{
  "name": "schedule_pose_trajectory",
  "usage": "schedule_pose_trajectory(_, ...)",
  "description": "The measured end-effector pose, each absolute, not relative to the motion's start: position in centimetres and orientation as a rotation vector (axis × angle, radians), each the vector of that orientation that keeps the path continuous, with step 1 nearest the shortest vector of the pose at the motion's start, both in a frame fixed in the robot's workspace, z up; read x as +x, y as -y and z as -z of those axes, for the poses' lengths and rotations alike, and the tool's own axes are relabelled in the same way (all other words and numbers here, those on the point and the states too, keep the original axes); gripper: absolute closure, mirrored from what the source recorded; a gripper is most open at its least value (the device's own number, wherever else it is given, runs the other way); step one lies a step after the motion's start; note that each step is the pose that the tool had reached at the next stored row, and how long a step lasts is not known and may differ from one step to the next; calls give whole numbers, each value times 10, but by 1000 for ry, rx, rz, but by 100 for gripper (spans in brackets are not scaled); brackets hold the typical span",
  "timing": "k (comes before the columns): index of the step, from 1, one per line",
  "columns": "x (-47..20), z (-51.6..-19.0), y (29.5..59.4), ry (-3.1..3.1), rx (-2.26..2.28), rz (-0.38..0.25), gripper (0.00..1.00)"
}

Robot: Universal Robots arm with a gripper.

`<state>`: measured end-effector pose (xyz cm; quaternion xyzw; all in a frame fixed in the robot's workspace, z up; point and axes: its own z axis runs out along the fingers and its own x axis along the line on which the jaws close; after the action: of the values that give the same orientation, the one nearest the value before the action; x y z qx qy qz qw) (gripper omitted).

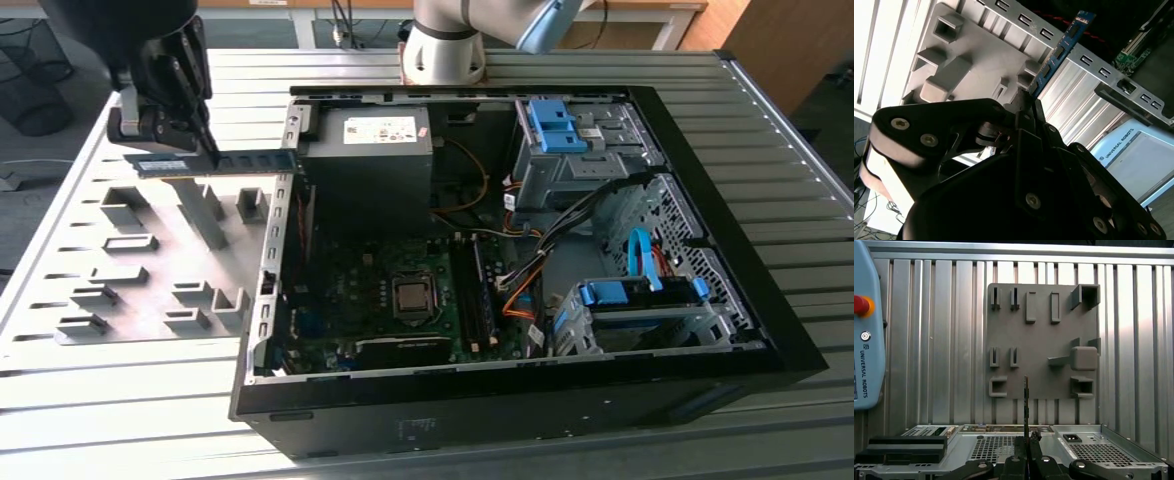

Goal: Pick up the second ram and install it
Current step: 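Pick up the second ram and move it above second insertion slot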

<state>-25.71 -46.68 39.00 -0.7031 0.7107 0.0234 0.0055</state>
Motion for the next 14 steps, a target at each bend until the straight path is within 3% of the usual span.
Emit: schedule_pose_trajectory(14,-254,-390,467,-2225,-2201,-73,86)
